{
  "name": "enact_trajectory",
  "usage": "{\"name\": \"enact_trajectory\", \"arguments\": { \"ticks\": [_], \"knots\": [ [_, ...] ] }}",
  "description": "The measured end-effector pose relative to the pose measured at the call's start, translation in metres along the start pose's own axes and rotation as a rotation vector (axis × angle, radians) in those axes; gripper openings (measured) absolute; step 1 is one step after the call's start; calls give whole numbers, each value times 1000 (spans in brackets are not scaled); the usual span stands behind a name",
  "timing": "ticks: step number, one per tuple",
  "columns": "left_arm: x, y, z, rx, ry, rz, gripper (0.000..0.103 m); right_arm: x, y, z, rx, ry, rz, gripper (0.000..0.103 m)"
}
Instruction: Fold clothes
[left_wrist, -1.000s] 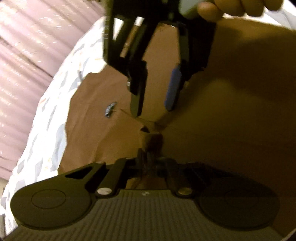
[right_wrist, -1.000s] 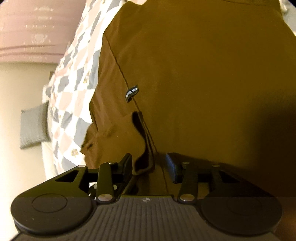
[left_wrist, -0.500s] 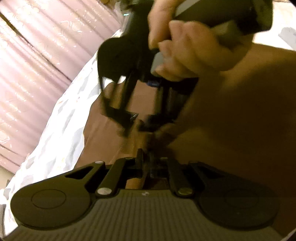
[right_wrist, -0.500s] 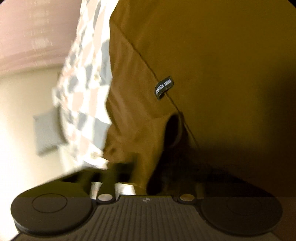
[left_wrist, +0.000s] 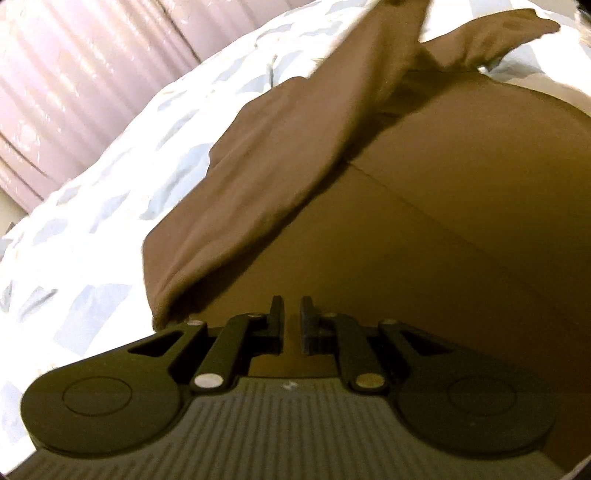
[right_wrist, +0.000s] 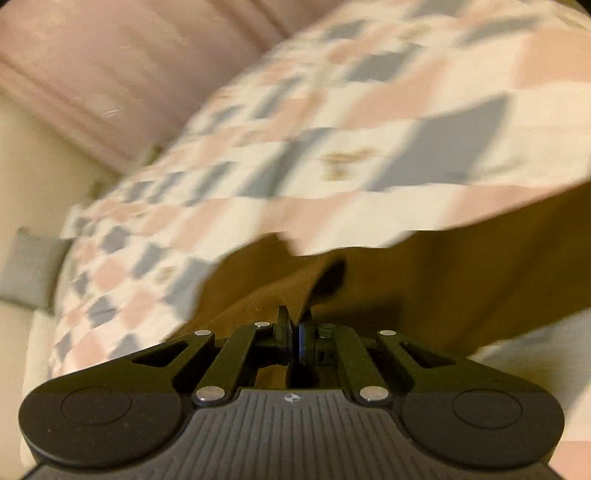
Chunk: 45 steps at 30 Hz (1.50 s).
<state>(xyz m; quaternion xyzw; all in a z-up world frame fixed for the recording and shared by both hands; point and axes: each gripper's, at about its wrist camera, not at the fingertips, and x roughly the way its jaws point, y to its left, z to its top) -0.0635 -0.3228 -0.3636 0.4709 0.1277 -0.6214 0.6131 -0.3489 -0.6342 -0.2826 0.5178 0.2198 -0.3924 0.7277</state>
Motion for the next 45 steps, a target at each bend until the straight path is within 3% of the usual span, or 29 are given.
{"name": "enact_trajectory", "arguments": {
  "ticks": [6,12,17,22,24,25,26,28,29,36,39,41,43,45],
  "knots": [
    [18,21,5,-20,42,4,9,-7,-24,10,-49,0,-49,4],
    [16,30,1,-29,48,0,10,13,-32,-5,-35,123,-176,4],
    [10,44,-3,-54,41,14,11,19,-46,-11,14,104,-231,4],
    [16,46,-5,-60,60,24,11,11,-29,-7,-58,53,-243,2],
    [15,47,-7,-62,63,21,11,11,-30,-9,-74,63,-300,3],
    [30,36,9,-60,61,16,11,16,-34,-11,-79,77,-312,3],
    [33,34,14,-57,55,12,11,20,-38,-13,-82,92,-323,7],
    [28,37,16,-50,38,5,11,25,-50,-16,-2,123,-311,32],
    [28,35,23,-48,27,6,11,22,-55,-18,40,117,-298,35],
    [32,63,47,-139,-43,27,14,-5,-93,-52,347,31,-193,37],
    [49,80,57,-202,-40,29,14,-5,-98,-54,380,9,-192,27],
    [66,89,59,-233,-4,11,15,-9,-95,-49,353,-26,-214,28],
    [69,96,53,-257,28,8,15,-18,-90,-44,345,-59,-242,40],
    [71,105,50,-282,29,1,15,-26,-91,-45,374,-69,-246,46]
  ]
}}
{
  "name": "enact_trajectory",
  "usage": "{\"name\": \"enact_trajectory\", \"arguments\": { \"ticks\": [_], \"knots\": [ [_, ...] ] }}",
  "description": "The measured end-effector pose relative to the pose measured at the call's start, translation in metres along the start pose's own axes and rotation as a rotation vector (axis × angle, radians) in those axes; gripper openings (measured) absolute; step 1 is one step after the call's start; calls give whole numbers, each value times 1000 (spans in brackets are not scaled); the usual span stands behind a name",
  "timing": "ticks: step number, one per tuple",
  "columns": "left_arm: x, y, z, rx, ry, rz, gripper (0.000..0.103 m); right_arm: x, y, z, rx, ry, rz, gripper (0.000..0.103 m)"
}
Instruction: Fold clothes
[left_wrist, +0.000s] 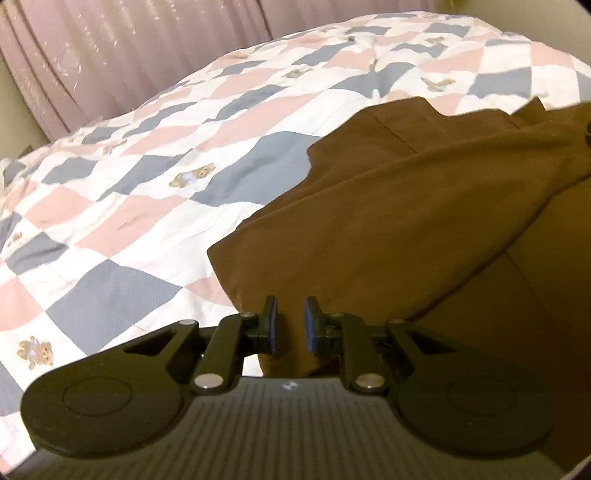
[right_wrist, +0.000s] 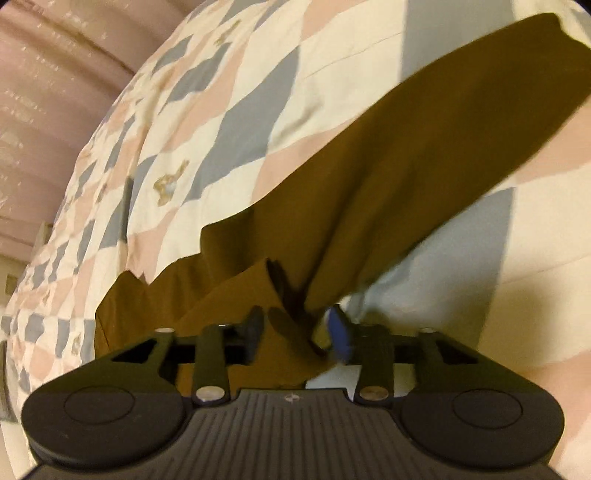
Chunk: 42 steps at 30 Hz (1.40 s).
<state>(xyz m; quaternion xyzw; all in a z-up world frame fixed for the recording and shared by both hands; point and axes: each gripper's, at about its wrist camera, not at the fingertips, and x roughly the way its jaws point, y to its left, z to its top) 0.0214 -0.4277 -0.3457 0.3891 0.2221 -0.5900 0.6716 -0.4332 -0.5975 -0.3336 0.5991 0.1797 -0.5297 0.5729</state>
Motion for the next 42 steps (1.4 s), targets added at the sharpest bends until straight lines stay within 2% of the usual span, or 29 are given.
{"name": "enact_trajectory", "arguments": {
  "ticks": [5,9,11,12,16,20,22,24,26,29,30,32,33,34,35,38,39,40,42],
  "knots": [
    [-3,6,-3,-54,1,-35,15,6,-25,-28,174,59,75,46],
    [8,8,-5,-81,23,-48,15,23,-44,-39,335,-6,145,46],
    [13,12,-7,-108,47,-61,15,28,-46,-40,378,-27,160,11],
    [15,14,-8,-121,59,-68,15,25,-40,-37,344,-39,125,7],
    [22,21,-10,-141,80,-76,15,6,7,-29,33,-126,-7,5],
    [25,21,-9,-130,85,-69,15,31,64,-27,-265,-72,-296,5],
    [22,21,-8,-131,79,-68,15,37,98,-39,-451,-114,-384,6],
    [18,22,-9,-136,72,-67,15,38,135,-65,-694,-192,-418,6],
    [13,25,-11,-147,70,-67,15,42,166,-99,-954,-220,-394,6],
    [6,30,-18,-165,78,-63,15,53,183,-145,-1220,-163,-328,5],
    [3,31,-21,-172,80,-62,15,60,182,-155,-1264,-119,-329,5],
    [-1,33,-24,-182,85,-59,15,68,175,-169,-1310,-45,-319,9],
    [-3,34,-25,-187,88,-58,15,68,170,-171,-1303,-20,-312,25],
    [-5,34,-27,-191,89,-57,16,64,167,-169,-1285,-16,-306,49],
    [-8,35,-28,-196,90,-58,16,61,164,-167,-1267,-14,-297,56],
    [-15,33,-27,-205,84,-62,16,30,155,-145,-1129,-63,-123,54],
    [-17,32,-25,-208,78,-66,16,20,152,-137,-1073,-75,-68,44],
    [-19,30,-22,-214,72,-76,15,19,150,-131,-1033,-76,-47,30],
    [-22,20,-10,-202,47,-118,15,22,141,-117,-953,-71,-73,25]
  ]
}}
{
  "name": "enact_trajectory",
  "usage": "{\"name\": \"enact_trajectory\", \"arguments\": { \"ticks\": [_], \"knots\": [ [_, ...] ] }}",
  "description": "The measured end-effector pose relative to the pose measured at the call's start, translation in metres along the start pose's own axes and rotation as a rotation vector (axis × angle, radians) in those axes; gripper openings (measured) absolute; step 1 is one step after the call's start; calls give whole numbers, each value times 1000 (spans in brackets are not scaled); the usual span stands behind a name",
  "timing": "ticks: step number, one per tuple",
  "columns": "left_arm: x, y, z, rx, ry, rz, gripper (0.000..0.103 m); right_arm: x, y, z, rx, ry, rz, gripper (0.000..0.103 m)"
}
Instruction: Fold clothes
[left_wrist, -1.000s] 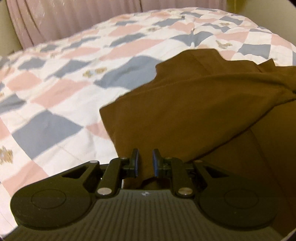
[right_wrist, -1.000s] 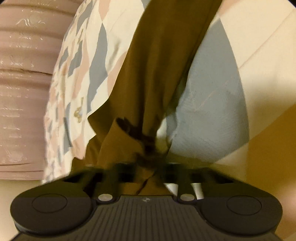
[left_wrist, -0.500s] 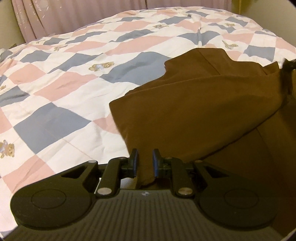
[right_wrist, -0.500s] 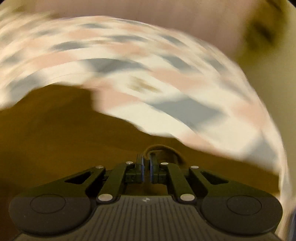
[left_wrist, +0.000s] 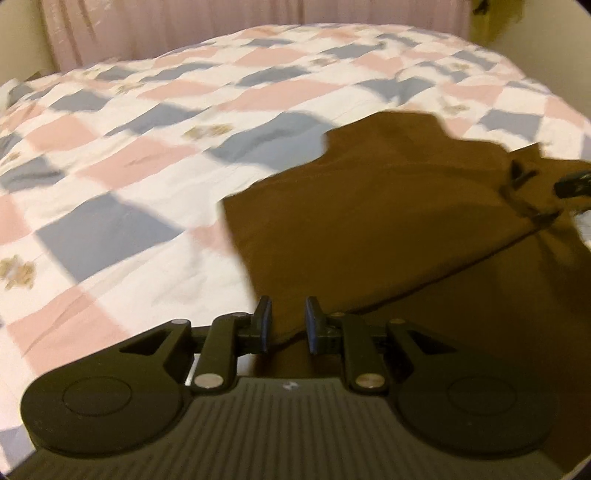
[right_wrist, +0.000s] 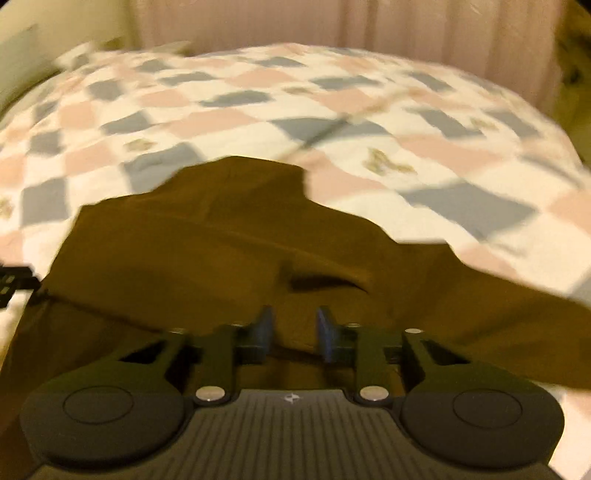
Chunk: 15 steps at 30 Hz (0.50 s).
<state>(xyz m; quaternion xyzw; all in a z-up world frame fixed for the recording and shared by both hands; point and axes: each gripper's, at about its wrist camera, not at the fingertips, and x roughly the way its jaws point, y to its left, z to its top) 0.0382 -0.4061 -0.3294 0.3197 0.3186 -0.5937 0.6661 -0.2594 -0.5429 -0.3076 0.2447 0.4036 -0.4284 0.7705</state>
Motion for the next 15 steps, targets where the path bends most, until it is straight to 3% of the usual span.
{"name": "enact_trajectory", "arguments": {
  "ticks": [2,9,12,15],
  "knots": [
    [0,-19,18,19,-30,-89,12,4,-12,-4,55,14,-21,21],
    [18,-117,101,99,-182,-458,12,1,-59,-33,420,-90,121,20],
    [52,-162,119,116,-174,-518,10,13,-70,-43,483,-84,167,20],
    [105,-197,112,177,-54,-443,9,28,-80,-55,537,-41,194,19]
  ]
}}
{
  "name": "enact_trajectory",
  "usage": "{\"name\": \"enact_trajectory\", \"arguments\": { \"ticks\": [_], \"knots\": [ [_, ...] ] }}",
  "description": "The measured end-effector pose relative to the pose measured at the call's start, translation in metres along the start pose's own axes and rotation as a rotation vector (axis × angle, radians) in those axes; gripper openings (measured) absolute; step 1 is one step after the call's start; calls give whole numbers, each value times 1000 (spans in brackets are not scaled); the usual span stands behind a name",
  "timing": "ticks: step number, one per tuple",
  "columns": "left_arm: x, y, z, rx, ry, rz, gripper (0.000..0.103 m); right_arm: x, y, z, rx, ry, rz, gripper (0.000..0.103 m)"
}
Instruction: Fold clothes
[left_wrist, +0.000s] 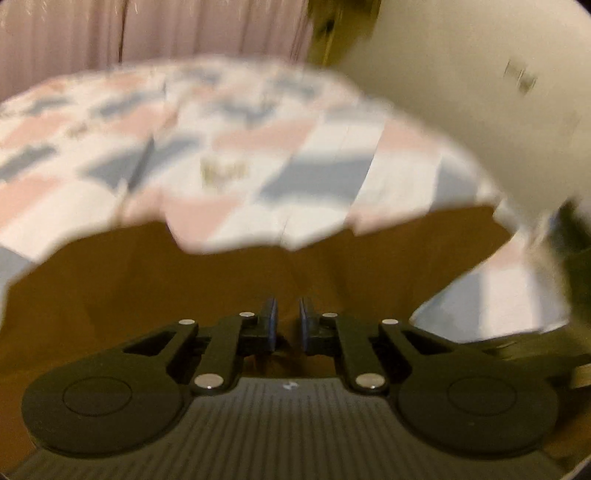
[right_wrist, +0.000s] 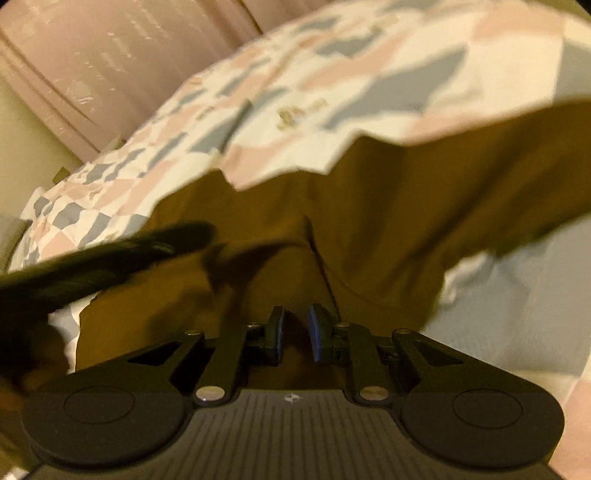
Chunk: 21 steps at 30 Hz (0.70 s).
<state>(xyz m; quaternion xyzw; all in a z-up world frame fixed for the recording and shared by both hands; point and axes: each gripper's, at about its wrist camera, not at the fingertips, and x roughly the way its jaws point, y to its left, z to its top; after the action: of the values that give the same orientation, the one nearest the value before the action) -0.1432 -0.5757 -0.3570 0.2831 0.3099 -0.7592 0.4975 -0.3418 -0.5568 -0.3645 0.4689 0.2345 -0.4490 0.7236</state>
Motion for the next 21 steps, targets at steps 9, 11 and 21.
{"name": "enact_trajectory", "arguments": {
  "ticks": [9,11,21],
  "knots": [
    [-21,1,-5,-93,-61,88,6,-4,3,-8,-66,20,69,20],
    [-17,-10,-8,-53,-23,87,7,6,-5,-7,-29,63,77,19],
    [-18,-35,-24,72,53,322,10,-105,-141,44,314,-157,-27,38]
  ]
}}
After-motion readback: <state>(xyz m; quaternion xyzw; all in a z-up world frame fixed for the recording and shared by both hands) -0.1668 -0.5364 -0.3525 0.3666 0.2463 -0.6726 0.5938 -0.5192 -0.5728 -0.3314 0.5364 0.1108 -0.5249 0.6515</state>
